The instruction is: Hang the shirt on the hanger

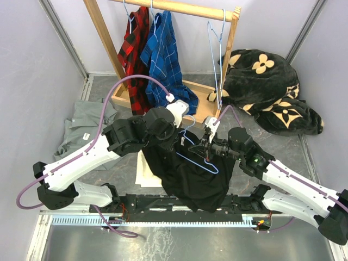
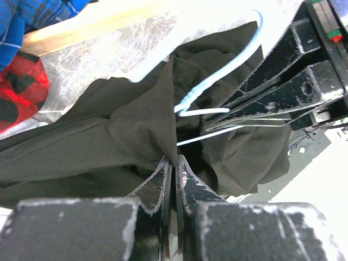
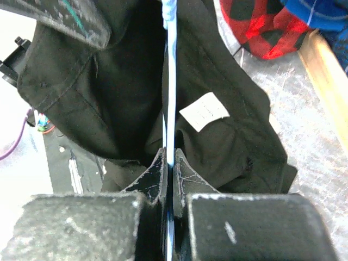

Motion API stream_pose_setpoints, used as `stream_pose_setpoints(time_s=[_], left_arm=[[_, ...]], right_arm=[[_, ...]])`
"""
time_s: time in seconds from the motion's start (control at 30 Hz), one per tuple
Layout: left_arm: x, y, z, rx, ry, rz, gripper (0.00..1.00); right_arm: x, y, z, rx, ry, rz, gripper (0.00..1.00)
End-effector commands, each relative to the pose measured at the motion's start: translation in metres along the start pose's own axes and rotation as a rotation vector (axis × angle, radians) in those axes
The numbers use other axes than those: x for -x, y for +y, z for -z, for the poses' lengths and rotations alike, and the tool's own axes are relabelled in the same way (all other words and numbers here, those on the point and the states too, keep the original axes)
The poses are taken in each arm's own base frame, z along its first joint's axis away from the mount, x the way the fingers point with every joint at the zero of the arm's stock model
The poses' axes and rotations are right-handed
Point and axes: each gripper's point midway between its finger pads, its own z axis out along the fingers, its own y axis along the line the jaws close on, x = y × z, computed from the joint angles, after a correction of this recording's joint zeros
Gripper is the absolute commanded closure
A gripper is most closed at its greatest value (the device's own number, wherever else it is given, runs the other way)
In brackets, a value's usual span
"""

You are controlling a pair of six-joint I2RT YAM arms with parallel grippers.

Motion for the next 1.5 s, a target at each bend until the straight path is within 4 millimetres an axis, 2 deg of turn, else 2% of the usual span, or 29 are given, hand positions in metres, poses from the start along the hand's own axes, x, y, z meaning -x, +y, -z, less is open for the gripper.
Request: stream_pose_setpoints(time_s=[0.0,0.17,0.27,0.3,0.5,0.53,0.63,0.8,0.87,0.97,1.07,1.2,1.47], left_arm=[[0.016,-0.017,0.011,-0.031,-0.036,-0.047,0.97],[0.017,-0.038,0.011,-0.035,-0.029,-0.089,0.97],[0.018,-0.036,0.014,-0.006,-0.032,-0.091,0.97],[0.020,-0.033,0.016,0.008,-0.040,-0.087,0.94],[0.040,-0.023,0.045,0.011,-0.132,-0.086,0.53],[0.045,-0.021,0.051,0.010,-0.152,-0.092,0.43],[0.059,-0.012,0.073,0.007,-0.232,-0.124,0.34],[0.084,0.005,0.112,0.024,-0.391,-0.201,0.32],[0.086,0.013,0.118,0.050,-0.426,-0.266,0.33],[0.085,0.014,0.127,0.025,-0.467,-0.393,0.34],[0.084,0.008,0.132,-0.022,-0.464,-0.490,0.34],[0.070,-0.011,0.132,-0.155,-0.436,-0.655,0.34],[0.063,-0.026,0.134,-0.250,-0.441,-0.803,0.35]], right_arm=[[0.064,0.003,0.000,0.000,-0.223,0.152,1.00],[0.069,0.004,-0.004,0.013,-0.256,0.148,1.00],[0.074,0.005,0.001,0.009,-0.318,0.151,1.00],[0.075,0.005,0.003,0.006,-0.340,0.152,1.00],[0.091,0.010,0.019,0.010,-0.504,0.154,1.00],[0.092,0.011,0.021,0.014,-0.524,0.156,1.00],[0.100,0.015,0.028,0.021,-0.576,0.167,1.00],[0.103,0.020,0.039,0.031,-0.624,0.182,1.00],[0.101,0.024,0.043,0.046,-0.621,0.196,1.00],[0.094,0.033,0.048,0.083,-0.582,0.220,1.00],[0.081,0.042,0.053,0.127,-0.530,0.227,1.00],[0.069,0.053,0.061,0.179,-0.488,0.235,1.00],[0.053,0.068,0.062,0.273,-0.410,0.220,1.00]])
